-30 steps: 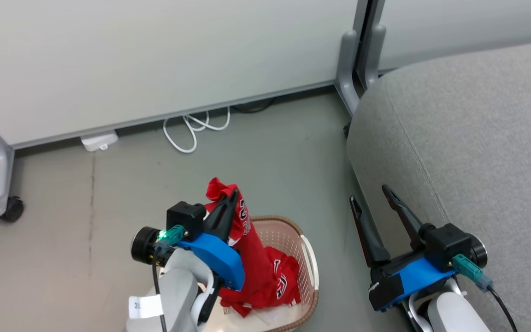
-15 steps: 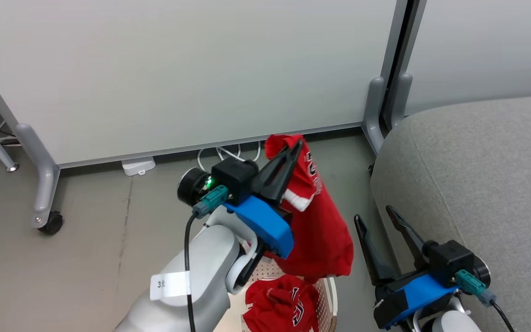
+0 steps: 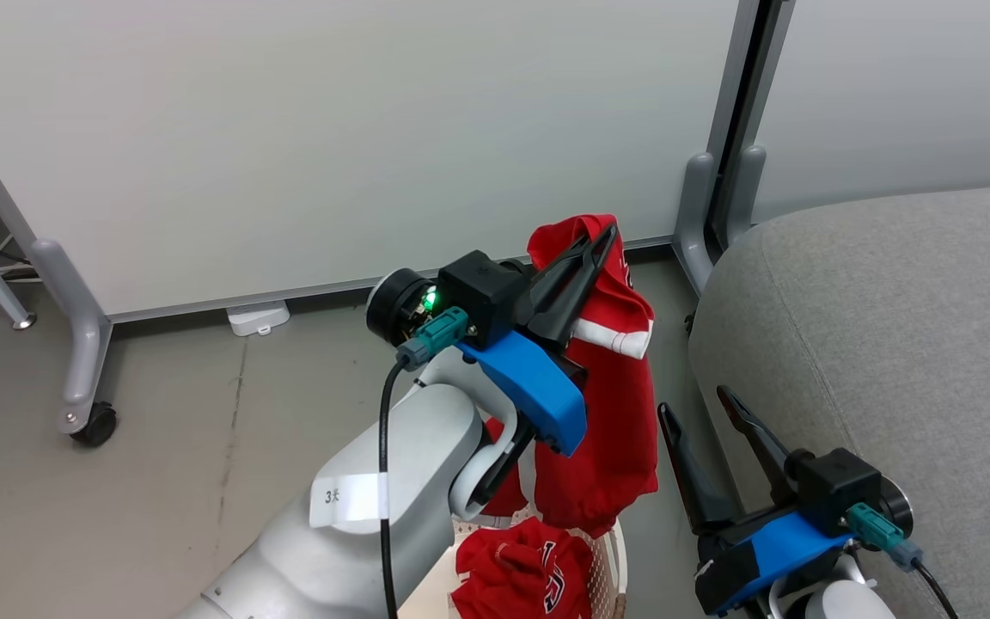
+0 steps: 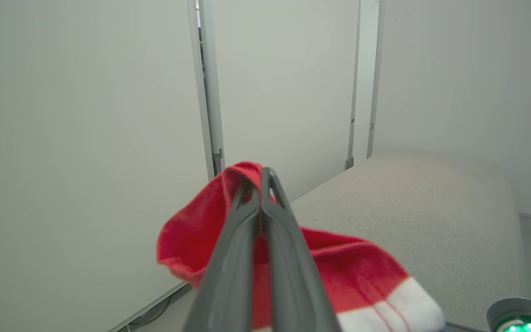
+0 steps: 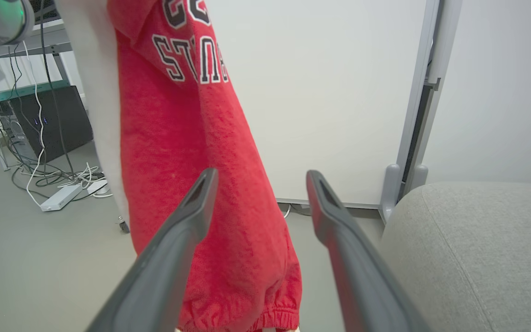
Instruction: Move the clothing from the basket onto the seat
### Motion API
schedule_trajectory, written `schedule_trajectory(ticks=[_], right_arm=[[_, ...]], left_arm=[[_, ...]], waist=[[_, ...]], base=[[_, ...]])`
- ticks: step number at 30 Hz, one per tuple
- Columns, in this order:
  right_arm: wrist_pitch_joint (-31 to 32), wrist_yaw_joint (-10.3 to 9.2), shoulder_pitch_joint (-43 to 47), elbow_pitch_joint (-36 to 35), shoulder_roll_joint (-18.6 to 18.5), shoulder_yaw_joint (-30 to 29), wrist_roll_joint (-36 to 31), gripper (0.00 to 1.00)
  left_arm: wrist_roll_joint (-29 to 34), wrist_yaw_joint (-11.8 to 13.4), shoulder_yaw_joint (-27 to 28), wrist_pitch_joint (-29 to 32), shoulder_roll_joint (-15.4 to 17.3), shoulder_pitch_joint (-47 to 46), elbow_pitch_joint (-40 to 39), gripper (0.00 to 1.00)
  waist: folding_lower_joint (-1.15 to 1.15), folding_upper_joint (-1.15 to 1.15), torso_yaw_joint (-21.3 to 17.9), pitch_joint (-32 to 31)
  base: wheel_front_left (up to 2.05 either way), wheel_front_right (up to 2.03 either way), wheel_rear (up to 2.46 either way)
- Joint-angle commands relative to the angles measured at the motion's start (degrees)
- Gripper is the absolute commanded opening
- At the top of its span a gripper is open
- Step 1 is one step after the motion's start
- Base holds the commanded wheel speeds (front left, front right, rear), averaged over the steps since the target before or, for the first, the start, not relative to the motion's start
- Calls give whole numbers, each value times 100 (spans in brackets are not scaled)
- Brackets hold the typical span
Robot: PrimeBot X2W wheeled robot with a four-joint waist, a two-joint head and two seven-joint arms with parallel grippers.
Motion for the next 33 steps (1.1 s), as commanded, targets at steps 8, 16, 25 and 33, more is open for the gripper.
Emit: schedule_trajectory(ticks=[8,16,25,33], right_arm=[[19,1,90,-45,-12,-37,-57,100],[153,1,-90,73,-12,20,-153,100],[443,1,-781,680,-13,249,-497,100],[590,1,-1456,1572,-12,623,-223,100]], left_arm=[[-136,103,-146,-27,2,-126,89,0],[-176,108,-218,-27,2,-101,93,0],[-264,108,-330,-28,3,-111,40,0],[-322,107,-470,-28,2,-87,-1,0]], waist=[[0,-1,-43,19],[0,-1,-27,78],[0,-1,-12,139],[0,-1,15,157]], base=[[0,0,0],[0,0,0],[0,0,0],[0,0,0]])
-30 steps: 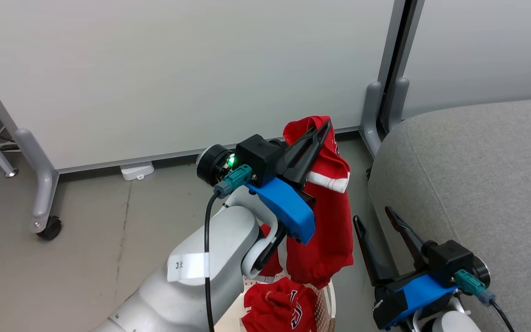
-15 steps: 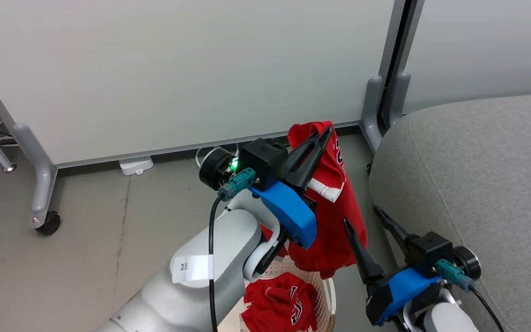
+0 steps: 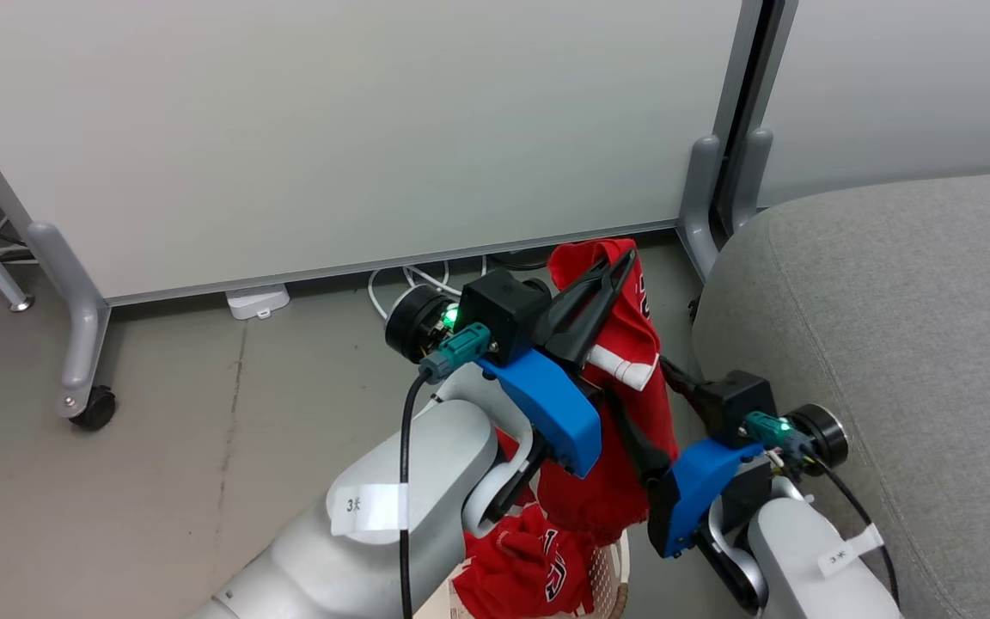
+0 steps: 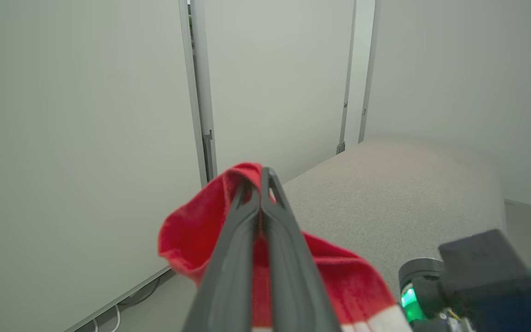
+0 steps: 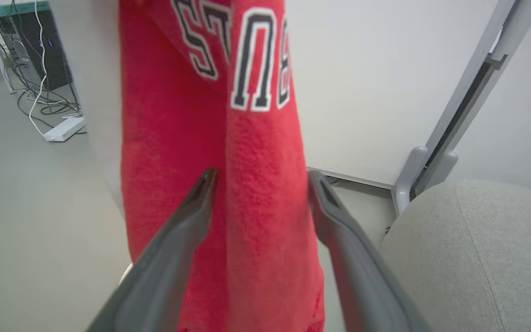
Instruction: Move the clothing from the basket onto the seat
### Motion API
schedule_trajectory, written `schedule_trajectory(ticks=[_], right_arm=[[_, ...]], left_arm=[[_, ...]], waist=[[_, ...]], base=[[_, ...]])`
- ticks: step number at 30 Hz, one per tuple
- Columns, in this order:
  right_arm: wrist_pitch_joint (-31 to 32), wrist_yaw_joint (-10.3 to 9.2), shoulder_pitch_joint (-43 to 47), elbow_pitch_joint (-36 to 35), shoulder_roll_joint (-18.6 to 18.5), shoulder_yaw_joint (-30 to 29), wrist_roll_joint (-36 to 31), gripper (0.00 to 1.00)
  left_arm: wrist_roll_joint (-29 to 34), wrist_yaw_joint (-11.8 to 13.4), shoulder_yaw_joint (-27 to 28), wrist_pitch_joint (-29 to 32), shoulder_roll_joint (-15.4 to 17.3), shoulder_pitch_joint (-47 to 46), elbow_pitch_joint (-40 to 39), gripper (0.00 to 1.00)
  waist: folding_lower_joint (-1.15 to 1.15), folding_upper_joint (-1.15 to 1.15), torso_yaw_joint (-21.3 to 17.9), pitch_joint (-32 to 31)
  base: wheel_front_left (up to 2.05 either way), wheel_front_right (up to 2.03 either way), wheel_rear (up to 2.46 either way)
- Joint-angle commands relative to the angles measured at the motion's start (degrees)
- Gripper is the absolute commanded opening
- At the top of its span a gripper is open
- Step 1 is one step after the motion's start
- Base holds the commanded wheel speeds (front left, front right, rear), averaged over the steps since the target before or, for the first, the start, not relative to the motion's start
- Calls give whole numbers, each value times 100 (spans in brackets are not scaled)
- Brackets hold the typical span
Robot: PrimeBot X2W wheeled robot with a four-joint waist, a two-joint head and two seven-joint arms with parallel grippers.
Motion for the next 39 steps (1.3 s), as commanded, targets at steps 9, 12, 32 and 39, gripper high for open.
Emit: schedule_trajectory(ticks=[9,12,32,39], right_arm=[[-90,1,-798,1104,-12,587,449,100],[-204,1,-961,1387,-12,703,568,100],[-699,1,-1346,2168,-12,1043,1287,0],[-781,1,-1372,2271,-12,1072,1378,0]], left_arm=[[-83,26,-174,-28,4,-75,-77,0],[-97,27,-202,-28,3,-80,-86,0],[-175,54,-166,-27,3,-70,88,0],[-178,39,-136,-27,3,-85,202,0]], waist=[[0,0,23,-19],[0,0,29,-31],[0,0,-63,-76],[0,0,-85,-81]], base=[[0,0,0],[0,0,0],[0,0,0],[0,0,0]])
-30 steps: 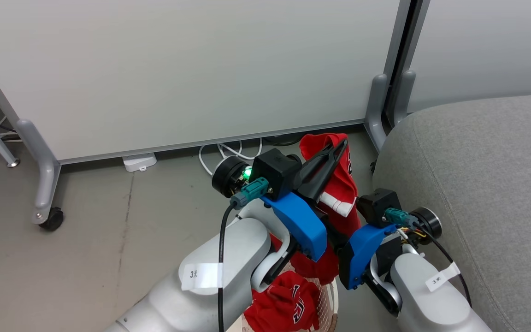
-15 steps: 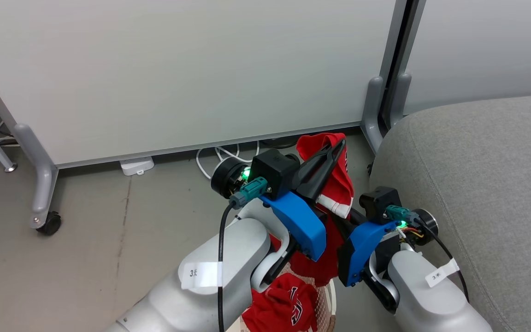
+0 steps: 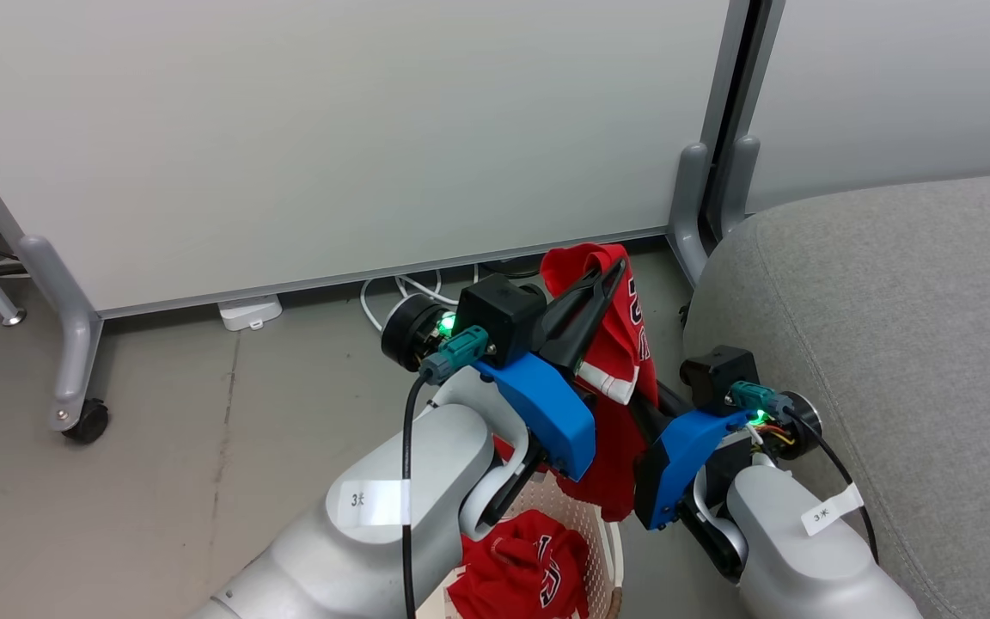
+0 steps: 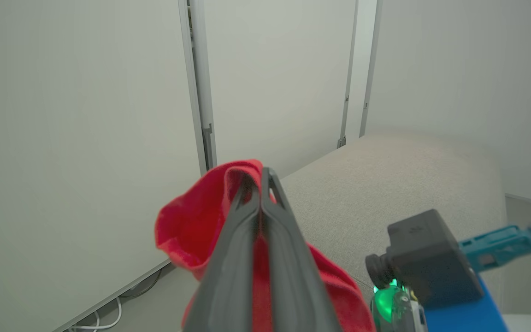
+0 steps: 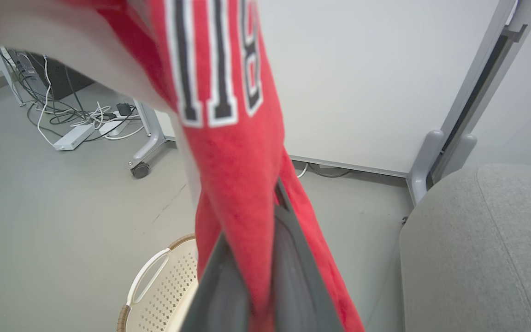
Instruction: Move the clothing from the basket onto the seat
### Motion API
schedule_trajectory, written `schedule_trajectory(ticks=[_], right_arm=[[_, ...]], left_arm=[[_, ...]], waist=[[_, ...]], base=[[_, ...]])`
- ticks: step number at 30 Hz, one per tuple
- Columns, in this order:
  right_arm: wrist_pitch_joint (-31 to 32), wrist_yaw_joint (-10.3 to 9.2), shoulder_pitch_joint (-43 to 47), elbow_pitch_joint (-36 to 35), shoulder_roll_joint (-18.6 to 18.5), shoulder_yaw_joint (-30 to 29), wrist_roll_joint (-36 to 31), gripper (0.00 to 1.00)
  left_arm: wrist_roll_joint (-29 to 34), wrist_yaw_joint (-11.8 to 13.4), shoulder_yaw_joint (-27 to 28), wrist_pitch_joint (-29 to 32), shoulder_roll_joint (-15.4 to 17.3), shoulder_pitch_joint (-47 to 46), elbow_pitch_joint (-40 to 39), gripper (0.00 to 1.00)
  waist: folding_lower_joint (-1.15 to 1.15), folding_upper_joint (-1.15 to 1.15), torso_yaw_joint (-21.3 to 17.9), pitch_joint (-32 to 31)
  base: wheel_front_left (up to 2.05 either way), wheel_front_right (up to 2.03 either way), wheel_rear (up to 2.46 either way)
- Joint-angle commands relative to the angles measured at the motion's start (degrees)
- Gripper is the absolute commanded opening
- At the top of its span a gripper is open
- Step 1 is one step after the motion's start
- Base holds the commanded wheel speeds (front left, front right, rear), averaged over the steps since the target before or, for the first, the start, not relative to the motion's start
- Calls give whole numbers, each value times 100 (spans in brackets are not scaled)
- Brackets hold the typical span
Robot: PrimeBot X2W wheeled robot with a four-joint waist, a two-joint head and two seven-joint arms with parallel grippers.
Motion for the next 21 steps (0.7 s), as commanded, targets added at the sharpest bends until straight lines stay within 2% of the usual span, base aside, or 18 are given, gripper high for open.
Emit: schedule_trajectory(ticks=[1,7,8,9,10,21], right_arm=[[-41,1,-95,32,-11,7,42,0],[-89,1,-144,109,-11,15,85,0],[-103,1,-154,121,-11,11,79,0],[-110,1,-162,131,-11,7,79,0],[-121,1,-172,143,-11,5,79,0],[-177,1,-209,201,-11,-23,88,0]], left_arm=[[-28,-11,27,-26,3,-68,37,0],[-32,5,12,-26,3,-68,77,0],[-13,32,32,-26,3,-81,76,35],[5,51,42,-26,3,-88,79,90],[10,64,41,-26,4,-85,97,100],[-88,90,23,-22,4,22,280,100]], waist=[[0,0,-6,-2],[0,0,-21,2],[0,0,-23,4],[0,0,-23,5],[0,0,-24,5],[0,0,-16,5]], base=[[0,0,0],[0,0,0],[0,0,0],[0,0,0],[0,0,0],[0,0,0]])
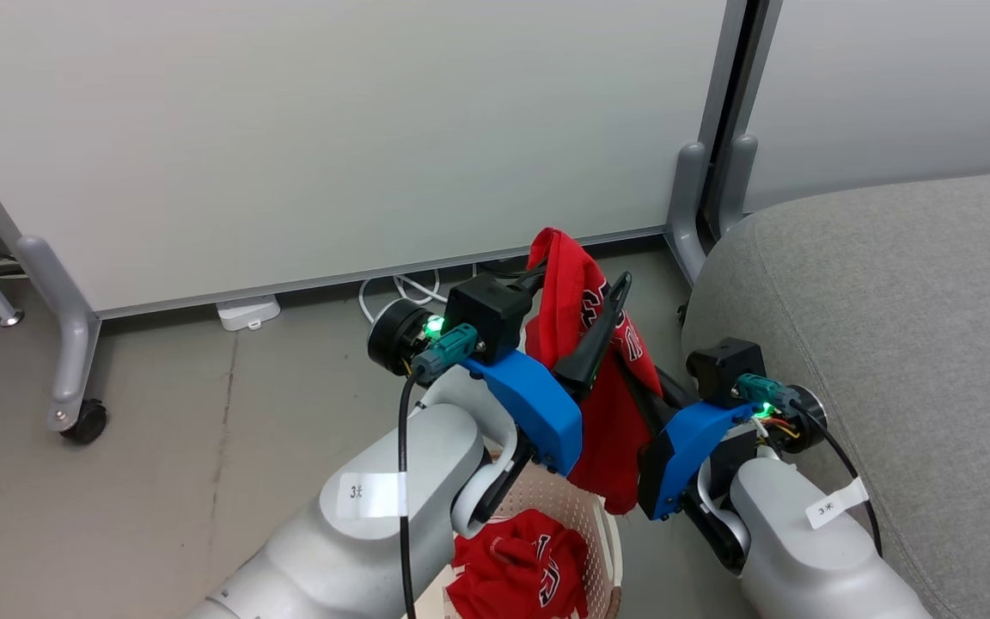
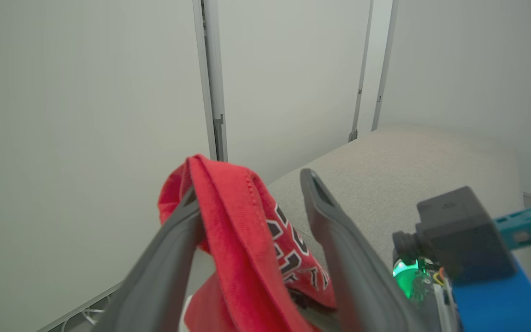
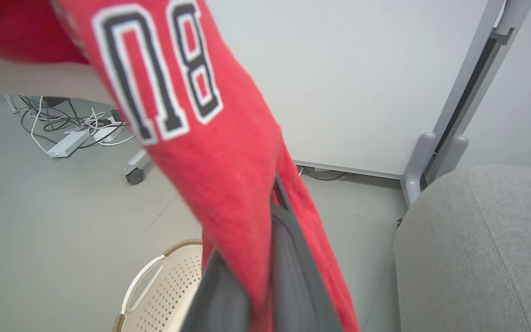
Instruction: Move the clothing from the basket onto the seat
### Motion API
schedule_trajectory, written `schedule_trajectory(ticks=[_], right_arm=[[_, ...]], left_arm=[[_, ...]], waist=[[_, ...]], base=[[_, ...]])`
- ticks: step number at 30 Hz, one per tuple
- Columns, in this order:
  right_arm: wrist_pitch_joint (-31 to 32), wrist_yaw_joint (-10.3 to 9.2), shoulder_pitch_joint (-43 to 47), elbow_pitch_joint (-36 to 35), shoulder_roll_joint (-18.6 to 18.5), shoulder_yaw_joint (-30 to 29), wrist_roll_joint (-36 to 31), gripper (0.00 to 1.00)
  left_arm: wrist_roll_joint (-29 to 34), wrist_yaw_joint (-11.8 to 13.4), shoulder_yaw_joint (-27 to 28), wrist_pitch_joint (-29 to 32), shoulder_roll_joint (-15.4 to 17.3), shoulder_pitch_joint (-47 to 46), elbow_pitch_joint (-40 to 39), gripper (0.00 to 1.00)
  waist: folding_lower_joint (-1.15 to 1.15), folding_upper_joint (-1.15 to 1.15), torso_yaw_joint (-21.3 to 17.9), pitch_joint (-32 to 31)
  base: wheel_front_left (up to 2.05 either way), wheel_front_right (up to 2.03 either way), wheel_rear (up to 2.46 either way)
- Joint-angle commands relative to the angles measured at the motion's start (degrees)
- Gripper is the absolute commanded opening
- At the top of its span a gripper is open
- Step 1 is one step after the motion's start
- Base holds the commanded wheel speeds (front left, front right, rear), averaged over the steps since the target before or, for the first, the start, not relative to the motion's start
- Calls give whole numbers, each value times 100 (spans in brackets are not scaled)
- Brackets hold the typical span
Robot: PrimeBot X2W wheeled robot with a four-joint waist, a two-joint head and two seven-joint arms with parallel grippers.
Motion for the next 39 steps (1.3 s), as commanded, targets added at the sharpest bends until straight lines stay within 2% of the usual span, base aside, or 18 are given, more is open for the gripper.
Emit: schedule_trajectory(ticks=[1,8,13,23,33,39], right_arm=[[-45,1,-85,3,-11,-20,8,0],[-59,1,-120,6,-11,-94,-56,0],[-68,1,-71,-50,-11,-173,-116,0],[-78,1,131,-225,-11,-322,-196,0],[-82,1,351,-404,-11,-405,-338,0],[-82,1,392,-483,-11,-414,-375,0]], left_arm=[[1,28,59,-18,5,78,28,100],[248,-2,413,-18,17,442,-19,100],[554,-97,845,-18,169,925,-244,100],[1596,-302,2117,-18,497,2287,-1245,100],[2553,-593,3380,-17,407,3526,-1882,100],[2945,-703,3880,-18,321,3983,-2020,100]], waist=[[0,0,4,5],[0,0,20,28],[0,0,24,37],[0,0,6,44],[0,0,-34,12],[0,0,-81,11]], base=[[0,0,0],[0,0,0],[0,0,0],[0,0,0],[0,0,0],[0,0,0]])
